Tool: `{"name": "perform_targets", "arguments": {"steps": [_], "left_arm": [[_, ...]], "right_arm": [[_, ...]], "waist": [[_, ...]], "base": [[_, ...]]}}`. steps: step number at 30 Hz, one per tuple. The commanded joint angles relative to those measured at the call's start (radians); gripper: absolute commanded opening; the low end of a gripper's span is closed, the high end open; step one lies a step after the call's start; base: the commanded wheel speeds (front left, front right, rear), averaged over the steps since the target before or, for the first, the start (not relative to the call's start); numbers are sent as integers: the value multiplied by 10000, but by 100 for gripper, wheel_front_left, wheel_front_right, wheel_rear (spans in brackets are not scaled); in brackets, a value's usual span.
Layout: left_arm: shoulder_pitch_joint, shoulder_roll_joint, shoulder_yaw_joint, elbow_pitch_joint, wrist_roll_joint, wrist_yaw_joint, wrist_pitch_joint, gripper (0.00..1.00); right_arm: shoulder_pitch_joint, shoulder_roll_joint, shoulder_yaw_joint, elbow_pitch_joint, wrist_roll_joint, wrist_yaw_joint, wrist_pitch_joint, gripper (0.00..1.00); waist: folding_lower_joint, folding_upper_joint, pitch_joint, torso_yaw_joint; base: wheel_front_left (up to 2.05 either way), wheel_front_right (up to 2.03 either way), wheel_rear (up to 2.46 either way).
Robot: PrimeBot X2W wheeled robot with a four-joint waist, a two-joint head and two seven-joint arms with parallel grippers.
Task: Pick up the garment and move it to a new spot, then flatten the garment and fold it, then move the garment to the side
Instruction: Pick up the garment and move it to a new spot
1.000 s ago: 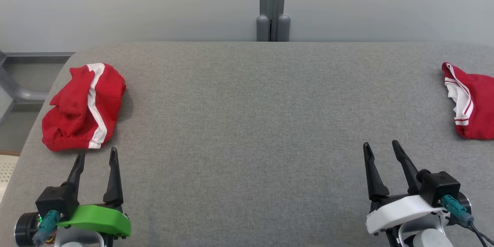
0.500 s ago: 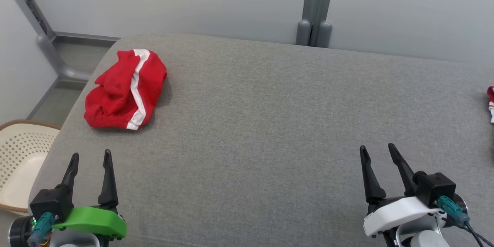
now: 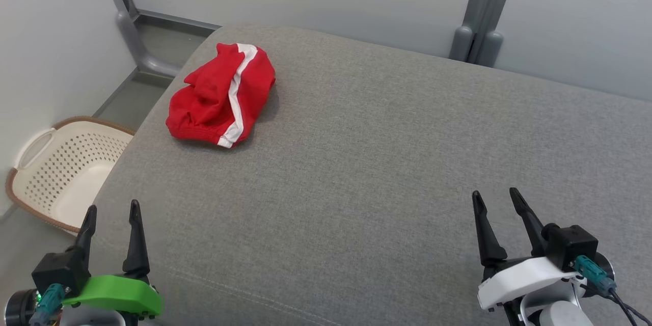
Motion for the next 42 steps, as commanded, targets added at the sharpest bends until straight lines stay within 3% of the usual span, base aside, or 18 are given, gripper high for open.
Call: {"name": "perform_targets", "arguments": {"steps": [1, 10, 17, 25, 36, 42], "left_arm": [[54, 66, 41, -26, -29, 41, -25, 100], [102, 47, 154, -93, -85, 109, -26, 100], [-72, -26, 232, -127, -180, 156, -24, 100], [-1267, 48, 475, -36, -248, -151, -25, 100], [-4534, 549, 1251, 819, -300, -843, -11, 100], [-6378, 912, 1597, 1634, -463, -1085, -8, 100]], "right_arm": [[-132, -28, -23, 7, -31, -16, -40, 100], [-241, -28, -15, 52, -136, -16, -64, 100], [-370, -32, 44, 78, -198, -16, -38, 100], [-792, -249, -197, -423, -533, -16, 233, 100], [-1613, -671, -914, -2012, -1174, -16, 895, 100], [-1753, -618, -1431, -2950, -1415, -16, 1100, 100]], "waist": [[0, 0, 79, 270], [0, 0, 199, 547], [0, 0, 325, 312], [0, 0, 1117, -667], [0, 0, 3381, -2607], [0, 0, 4516, -3217]], "base": [[0, 0, 0], [0, 0, 0], [0, 0, 0], [0, 0, 0], [0, 0, 0], [0, 0, 0]]}}
